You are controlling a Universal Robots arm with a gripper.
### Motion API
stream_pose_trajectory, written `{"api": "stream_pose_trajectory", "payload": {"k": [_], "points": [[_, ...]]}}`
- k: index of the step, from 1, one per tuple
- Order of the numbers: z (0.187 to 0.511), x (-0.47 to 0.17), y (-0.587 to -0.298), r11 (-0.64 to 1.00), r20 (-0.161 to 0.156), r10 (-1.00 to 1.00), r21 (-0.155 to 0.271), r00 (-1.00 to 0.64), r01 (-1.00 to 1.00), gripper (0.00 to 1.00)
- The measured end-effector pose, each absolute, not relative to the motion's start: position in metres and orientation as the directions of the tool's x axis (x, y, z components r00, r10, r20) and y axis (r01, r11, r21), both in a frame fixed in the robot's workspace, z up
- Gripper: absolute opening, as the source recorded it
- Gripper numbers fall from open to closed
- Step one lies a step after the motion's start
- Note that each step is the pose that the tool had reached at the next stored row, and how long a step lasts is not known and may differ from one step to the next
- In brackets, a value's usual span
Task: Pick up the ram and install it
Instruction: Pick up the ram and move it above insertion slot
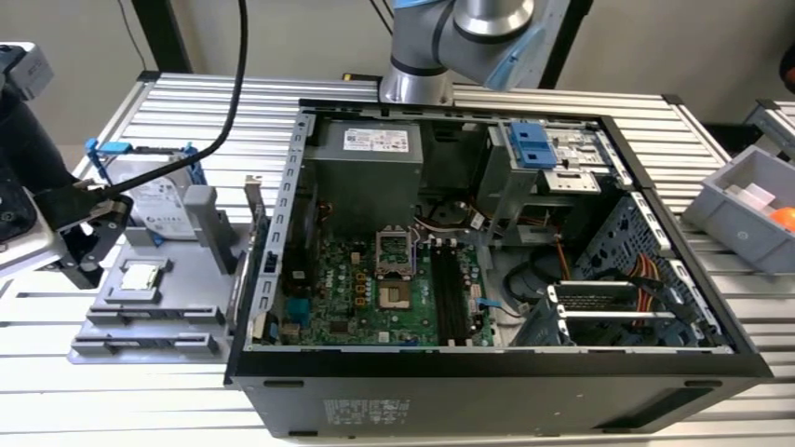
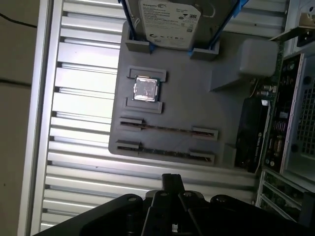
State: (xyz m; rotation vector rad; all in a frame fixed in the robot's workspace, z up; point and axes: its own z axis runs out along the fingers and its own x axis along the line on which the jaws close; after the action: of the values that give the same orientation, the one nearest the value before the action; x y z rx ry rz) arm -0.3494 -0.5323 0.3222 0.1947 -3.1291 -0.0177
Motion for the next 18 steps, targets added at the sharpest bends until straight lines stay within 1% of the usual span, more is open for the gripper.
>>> {"api": "stream_pose_trajectory", "payload": {"k": [6,18], "points": [[0.3222,-0.3494,-0.5315,0.982,0.006,-0.189,0.012,-0.982,-0.189,0.00],[0.3222,-0.3494,-0.5301,0.966,0.006,-0.258,0.012,-0.966,-0.258,0.00]]}}
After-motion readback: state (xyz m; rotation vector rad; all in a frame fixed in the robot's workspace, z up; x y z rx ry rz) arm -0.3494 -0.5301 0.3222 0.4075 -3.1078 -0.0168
